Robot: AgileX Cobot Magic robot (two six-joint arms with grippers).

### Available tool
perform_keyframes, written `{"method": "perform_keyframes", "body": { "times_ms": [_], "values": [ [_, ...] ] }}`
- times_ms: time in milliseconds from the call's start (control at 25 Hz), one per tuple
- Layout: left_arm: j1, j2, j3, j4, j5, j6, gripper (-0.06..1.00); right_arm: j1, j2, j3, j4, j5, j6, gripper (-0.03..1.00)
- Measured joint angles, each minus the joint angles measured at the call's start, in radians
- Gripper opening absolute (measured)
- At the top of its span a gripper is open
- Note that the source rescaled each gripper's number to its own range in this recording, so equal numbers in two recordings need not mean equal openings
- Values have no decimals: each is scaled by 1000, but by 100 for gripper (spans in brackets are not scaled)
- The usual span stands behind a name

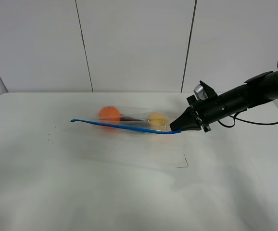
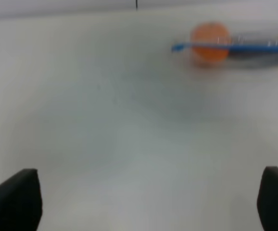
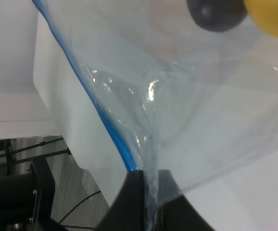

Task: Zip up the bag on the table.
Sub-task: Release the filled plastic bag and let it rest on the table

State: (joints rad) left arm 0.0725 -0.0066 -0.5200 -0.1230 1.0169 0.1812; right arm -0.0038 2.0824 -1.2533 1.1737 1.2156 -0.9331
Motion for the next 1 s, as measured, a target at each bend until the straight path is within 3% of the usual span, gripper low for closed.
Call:
{"method": "perform_keyframes", "body": {
  "times_ms": [440, 1000],
  "values": [
    [0, 0, 21, 53, 40, -5, 100, 0, 0, 0, 1, 0, -7, 0],
    [0, 0, 21, 54, 40, -8, 100, 0, 0, 0, 1, 0, -7, 0]
  ]
}}
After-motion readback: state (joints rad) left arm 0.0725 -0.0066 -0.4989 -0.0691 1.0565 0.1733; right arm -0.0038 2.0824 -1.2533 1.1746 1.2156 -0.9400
